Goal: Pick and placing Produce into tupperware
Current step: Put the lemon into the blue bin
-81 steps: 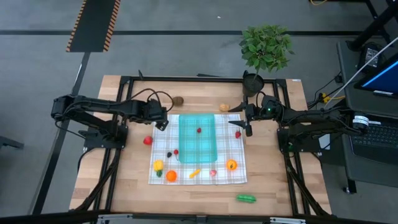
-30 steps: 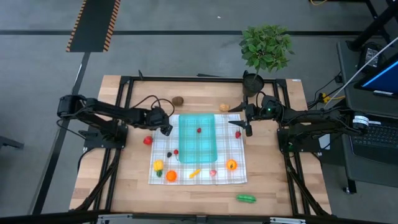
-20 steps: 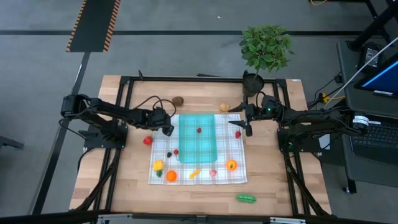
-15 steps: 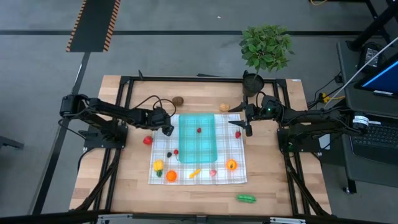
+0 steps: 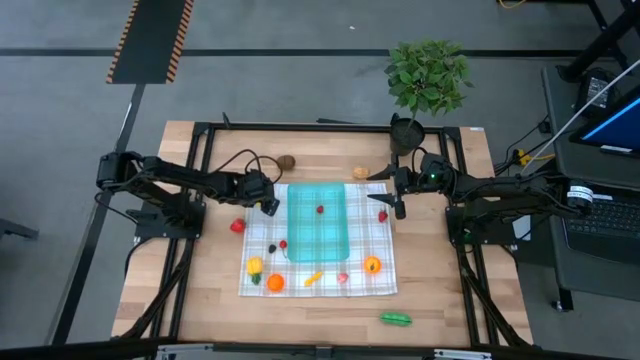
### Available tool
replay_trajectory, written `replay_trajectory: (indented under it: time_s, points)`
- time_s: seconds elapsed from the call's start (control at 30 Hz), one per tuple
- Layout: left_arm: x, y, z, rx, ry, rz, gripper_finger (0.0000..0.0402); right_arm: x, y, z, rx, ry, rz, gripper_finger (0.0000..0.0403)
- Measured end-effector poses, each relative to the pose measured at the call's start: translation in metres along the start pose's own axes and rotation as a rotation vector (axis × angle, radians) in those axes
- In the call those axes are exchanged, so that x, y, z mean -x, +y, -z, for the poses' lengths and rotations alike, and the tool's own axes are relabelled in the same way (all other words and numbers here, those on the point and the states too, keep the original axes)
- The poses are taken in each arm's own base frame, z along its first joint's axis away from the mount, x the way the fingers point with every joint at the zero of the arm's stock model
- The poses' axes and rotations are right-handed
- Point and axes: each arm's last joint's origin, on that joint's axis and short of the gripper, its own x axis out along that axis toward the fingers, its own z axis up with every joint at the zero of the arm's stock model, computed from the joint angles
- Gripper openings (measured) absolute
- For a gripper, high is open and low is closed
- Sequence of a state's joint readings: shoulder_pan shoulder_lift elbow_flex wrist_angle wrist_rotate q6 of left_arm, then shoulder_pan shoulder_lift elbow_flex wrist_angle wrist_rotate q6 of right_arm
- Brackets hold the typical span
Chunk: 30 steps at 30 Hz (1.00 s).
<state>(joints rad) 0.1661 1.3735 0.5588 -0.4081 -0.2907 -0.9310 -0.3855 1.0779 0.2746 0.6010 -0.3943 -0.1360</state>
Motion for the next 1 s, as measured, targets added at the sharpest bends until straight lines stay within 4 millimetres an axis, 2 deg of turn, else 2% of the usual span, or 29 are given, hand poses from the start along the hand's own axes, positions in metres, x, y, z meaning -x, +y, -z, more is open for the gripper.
replay_trajectory:
  time_s: [0.37, 0.73, 0.83, 1.0]
  points:
    - [-0.002, 0.004, -0.004, 0.025, 0.002, -0.009, 0.0198, 0.000, 0.000, 0.000, 0.000, 0.000, 0.000, 0.0249]
    - [0.001, 0.006, -0.008, -0.026, 0.040, 0.017, 0.0197, 0.000, 0.000, 0.000, 0.000, 0.000, 0.000, 0.0249]
    - [0.011, 0.003, -0.016, -0.053, 0.031, 0.054, 0.0197, 0.000, 0.000, 0.000, 0.001, 0.000, 0.000, 0.0249]
    - [0.041, 0.000, -0.032, -0.136, -0.038, 0.111, 0.0197, 0.000, 0.000, 0.000, 0.000, 0.001, 0.001, 0.0249]
